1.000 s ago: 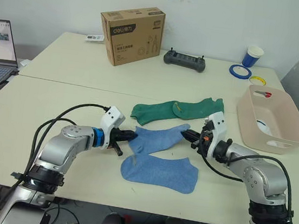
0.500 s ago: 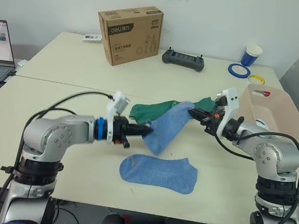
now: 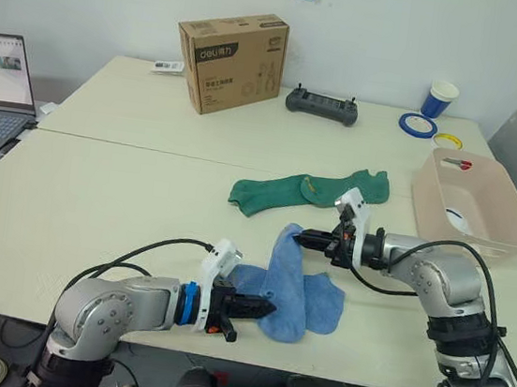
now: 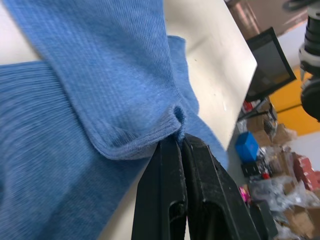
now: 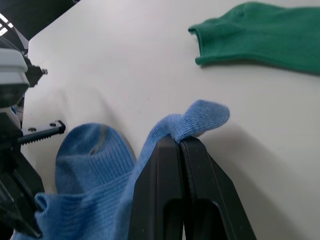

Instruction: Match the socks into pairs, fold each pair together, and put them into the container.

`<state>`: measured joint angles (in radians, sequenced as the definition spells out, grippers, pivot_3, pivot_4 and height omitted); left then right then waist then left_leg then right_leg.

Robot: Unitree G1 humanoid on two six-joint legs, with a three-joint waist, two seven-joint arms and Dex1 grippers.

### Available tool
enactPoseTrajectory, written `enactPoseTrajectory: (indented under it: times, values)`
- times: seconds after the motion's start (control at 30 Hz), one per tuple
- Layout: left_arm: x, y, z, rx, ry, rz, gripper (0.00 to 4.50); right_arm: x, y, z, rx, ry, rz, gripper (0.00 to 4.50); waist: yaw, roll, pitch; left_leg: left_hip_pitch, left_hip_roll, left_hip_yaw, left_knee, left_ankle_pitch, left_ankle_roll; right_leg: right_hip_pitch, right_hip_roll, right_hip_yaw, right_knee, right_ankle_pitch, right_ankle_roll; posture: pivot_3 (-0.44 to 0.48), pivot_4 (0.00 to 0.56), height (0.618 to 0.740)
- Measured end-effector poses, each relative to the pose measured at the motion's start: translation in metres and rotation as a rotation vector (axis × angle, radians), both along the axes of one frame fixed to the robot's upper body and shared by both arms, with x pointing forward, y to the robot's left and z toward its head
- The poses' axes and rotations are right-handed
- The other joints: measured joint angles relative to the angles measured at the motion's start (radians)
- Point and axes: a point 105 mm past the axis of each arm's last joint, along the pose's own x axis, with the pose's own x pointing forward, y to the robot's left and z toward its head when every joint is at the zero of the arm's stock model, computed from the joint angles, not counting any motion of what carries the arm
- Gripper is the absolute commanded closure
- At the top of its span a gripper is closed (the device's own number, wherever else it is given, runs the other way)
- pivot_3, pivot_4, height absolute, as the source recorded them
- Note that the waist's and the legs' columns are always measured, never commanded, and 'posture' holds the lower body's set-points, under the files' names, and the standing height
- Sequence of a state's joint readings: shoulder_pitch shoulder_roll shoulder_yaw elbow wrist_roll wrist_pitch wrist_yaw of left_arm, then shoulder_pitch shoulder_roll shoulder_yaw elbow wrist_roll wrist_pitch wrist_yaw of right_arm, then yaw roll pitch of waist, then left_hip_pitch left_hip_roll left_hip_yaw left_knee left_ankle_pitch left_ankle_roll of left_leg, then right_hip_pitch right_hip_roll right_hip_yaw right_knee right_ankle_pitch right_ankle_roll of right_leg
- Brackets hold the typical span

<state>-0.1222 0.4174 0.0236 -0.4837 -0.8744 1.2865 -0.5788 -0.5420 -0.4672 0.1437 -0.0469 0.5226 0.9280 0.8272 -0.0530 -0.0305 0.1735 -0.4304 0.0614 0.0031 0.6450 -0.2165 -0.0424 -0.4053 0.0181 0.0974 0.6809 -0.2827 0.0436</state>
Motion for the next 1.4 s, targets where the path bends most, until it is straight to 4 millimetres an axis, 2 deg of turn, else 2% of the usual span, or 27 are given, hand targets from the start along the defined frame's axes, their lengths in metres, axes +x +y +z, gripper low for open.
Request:
enactPoseTrajectory:
  times: [0.03, 0.13, 0.27, 0.4, 0.43, 0.5, 0.57, 0.67, 0.7, 0.83, 0.93, 1.0, 1.2, 1.4]
  values:
    - [-0.001, -0.001, -0.001, -0.005, -0.011, -0.001, 3.81, -0.001, -0.004, -0.005, -0.014, 0.007, -0.004, 4.5, 0.0, 0.0, 0.0, 0.0, 0.0, 0.0, 0.0, 0.0, 0.0, 0.0, -0.001, 0.0, 0.0, 0.0, 0.0, 0.0, 0.15, 0.74]
    - [-0.003, -0.001, 0.001, -0.02, -0.031, -0.014, 2.89, -0.002, -0.01, -0.009, -0.035, 0.014, -0.009, 3.82, -0.001, 0.0, 0.0, 0.0, 0.0, 0.0, -0.001, 0.0, 0.0, 0.0, 0.0, 0.0, 0.0, 0.0, 0.0, 0.0, 0.15, 0.74]
    - [-0.01, 0.008, 0.007, -0.008, -0.045, -0.07, 1.59, 0.0, -0.019, -0.005, -0.039, 0.007, -0.03, 2.43, -0.003, 0.0, 0.0, 0.0, 0.001, -0.001, -0.002, 0.0, 0.0, -0.001, 0.002, -0.001, 0.0, -0.001, -0.001, 0.0, 0.15, 0.74]
    - [-0.015, 0.029, 0.017, 0.072, -0.1, -0.154, 0.32, -0.002, -0.04, 0.008, -0.038, -0.032, -0.084, 1.04, -0.003, 0.0, 0.001, 0.0, 0.001, -0.001, -0.002, 0.0, 0.0, -0.001, 0.002, 0.0, 0.0, -0.001, -0.001, 0.0, 0.15, 0.74]
    - [-0.013, 0.032, 0.023, 0.077, -0.123, -0.17, 0.28, -0.003, -0.045, 0.012, -0.04, -0.039, -0.093, 0.71, -0.003, 0.001, 0.001, 0.0, 0.001, 0.0, -0.002, 0.0, 0.0, -0.001, 0.001, 0.0, 0.0, -0.001, -0.001, 0.0, 0.15, 0.74]
    - [-0.005, 0.037, 0.039, 0.064, -0.189, -0.206, 0.28, -0.012, -0.051, 0.02, -0.025, -0.044, -0.076, 0.71, 0.002, 0.0, 0.002, 0.0, 0.001, 0.0, -0.002, 0.0, 0.0, -0.001, 0.0, -0.001, -0.001, -0.002, -0.001, 0.0, 0.15, 0.74]
    - [0.01, 0.044, 0.058, 0.058, -0.264, -0.219, 0.28, -0.032, -0.054, 0.022, -0.019, -0.021, -0.008, 0.71, 0.008, 0.0, 0.002, 0.0, 0.0, 0.0, -0.002, 0.0, 0.0, -0.001, 0.0, -0.001, -0.001, -0.002, -0.002, 0.0, 0.15, 0.74]
    - [0.057, 0.049, 0.079, 0.098, -0.452, -0.161, 0.28, -0.061, -0.058, 0.013, -0.054, 0.04, 0.068, 0.71, 0.022, 0.001, 0.003, 0.0, 0.0, 0.0, -0.001, 0.0, 0.0, 0.0, 0.0, -0.001, -0.001, -0.002, -0.002, 0.0, 0.15, 0.74]
    - [0.072, 0.047, 0.079, 0.117, -0.495, -0.142, 0.28, -0.067, -0.056, 0.009, -0.056, 0.057, 0.079, 0.71, 0.022, 0.001, 0.002, 0.0, -0.001, 0.0, -0.001, 0.0, 0.0, 0.0, 0.0, -0.001, -0.001, -0.002, -0.001, 0.0, 0.15, 0.74]
    - [0.111, 0.022, 0.052, 0.19, -0.571, -0.164, 0.28, -0.088, -0.048, -0.008, -0.044, 0.145, 0.119, 0.71, 0.021, 0.0, 0.003, -0.002, -0.001, 0.001, 0.0, 0.0, 0.0, -0.001, 0.0, 0.0, -0.002, -0.001, 0.0, 0.0, 0.15, 0.74]
    - [0.129, 0.006, 0.032, 0.225, -0.585, -0.195, 0.28, -0.099, -0.044, -0.018, -0.054, 0.195, 0.138, 0.71, 0.02, 0.0, 0.003, -0.002, 0.0, -0.001, -0.001, 0.0, 0.001, -0.001, 0.002, 0.0, -0.001, -0.001, 0.0, 0.0, 0.15, 0.74]
    - [0.138, -0.003, 0.028, 0.225, -0.594, -0.203, 0.28, -0.103, -0.042, -0.026, -0.067, 0.232, 0.141, 0.71, 0.02, 0.0, 0.003, -0.002, 0.001, -0.001, -0.001, 0.0, 0.001, -0.002, 0.003, -0.001, -0.001, -0.001, 0.0, 0.0, 0.15, 0.74]
    - [0.153, -0.03, 0.024, 0.23, -0.629, -0.265, 0.28, -0.103, -0.024, -0.03, -0.011, 0.318, 0.137, 0.71, 0.02, 0.0, 0.003, -0.002, 0.001, -0.002, 0.0, 0.0, 0.001, -0.001, 0.004, 0.0, 0.0, -0.001, 0.0, 0.0, 0.15, 0.74]
    - [0.156, -0.034, 0.009, 0.27, -0.6, -0.311, 0.28, -0.102, -0.016, -0.036, -0.03, 0.391, 0.135, 0.71, 0.02, 0.0, 0.003, -0.002, 0.001, -0.003, 0.0, 0.0, 0.001, -0.001, 0.004, -0.001, 0.0, -0.001, 0.0, 0.0, 0.15, 0.74]
